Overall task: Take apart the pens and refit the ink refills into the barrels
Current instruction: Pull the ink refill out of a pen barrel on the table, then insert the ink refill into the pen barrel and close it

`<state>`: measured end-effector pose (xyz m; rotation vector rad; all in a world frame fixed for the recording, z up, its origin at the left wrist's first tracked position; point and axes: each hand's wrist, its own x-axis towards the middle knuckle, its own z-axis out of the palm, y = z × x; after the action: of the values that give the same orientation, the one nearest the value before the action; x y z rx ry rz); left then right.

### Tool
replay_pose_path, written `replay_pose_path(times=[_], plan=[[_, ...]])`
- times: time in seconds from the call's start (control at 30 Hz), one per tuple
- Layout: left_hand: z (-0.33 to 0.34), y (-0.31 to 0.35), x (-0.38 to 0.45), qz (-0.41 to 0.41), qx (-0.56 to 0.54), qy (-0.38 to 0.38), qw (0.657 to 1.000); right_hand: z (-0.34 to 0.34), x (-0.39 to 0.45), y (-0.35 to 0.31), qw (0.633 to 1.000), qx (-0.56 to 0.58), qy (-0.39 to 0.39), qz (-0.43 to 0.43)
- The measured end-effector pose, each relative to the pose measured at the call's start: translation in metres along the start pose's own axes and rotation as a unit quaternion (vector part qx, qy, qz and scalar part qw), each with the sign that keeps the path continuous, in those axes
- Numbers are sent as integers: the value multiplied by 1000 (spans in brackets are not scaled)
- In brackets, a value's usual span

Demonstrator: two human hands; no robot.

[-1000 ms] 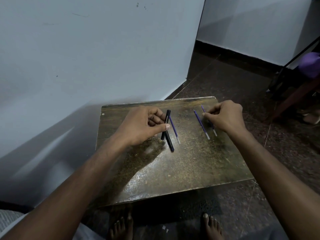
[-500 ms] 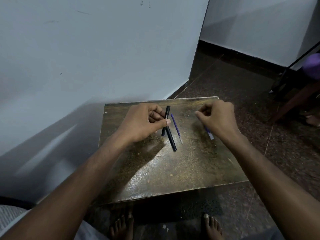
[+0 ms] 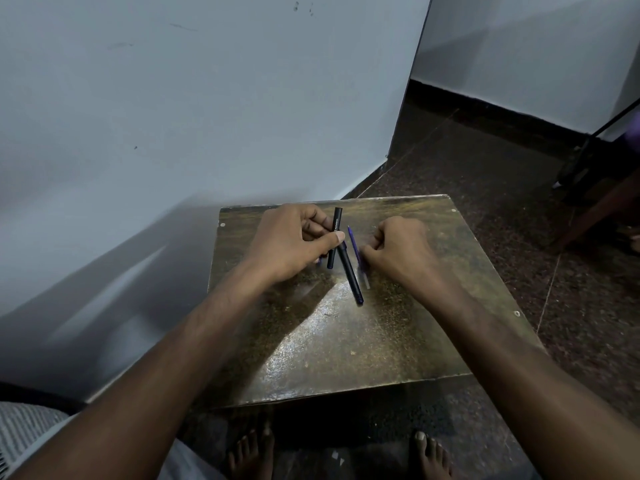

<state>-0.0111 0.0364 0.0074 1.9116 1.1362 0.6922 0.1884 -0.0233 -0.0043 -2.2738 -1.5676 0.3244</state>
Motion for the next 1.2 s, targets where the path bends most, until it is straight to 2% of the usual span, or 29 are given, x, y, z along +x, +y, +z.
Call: replay_pose_path(times=[0.37,0.63,0.73,0.8,0.93,1.0,1.07,1.2], plan=[[-3,3,-2,10,17,-3,1000,0,-1,3,1000,-22,10,-13],[1,2,-2,19,44,-5,999,7,1,-7,992,-116,-53,-14],[2,2,-3,29,61,-3,998,7,-4,-11,991,-116,-65,-11],[3,2,-3,36,66,0,997,1,-4,-12,996,-63,-65,-3],[5,2,-3,44,72,-7,996,-17,-1,-8,989,147,-10,-11],[6,3,-3,47,70,-16,996,-21,-3,-6,966,259,10,6],[7,4,-5,55,71,-33,995,-22,-4,-4,924,381,7,25],[11,7,-8,76,81,-61,992,-29,-3,-5,881,465,87,6]])
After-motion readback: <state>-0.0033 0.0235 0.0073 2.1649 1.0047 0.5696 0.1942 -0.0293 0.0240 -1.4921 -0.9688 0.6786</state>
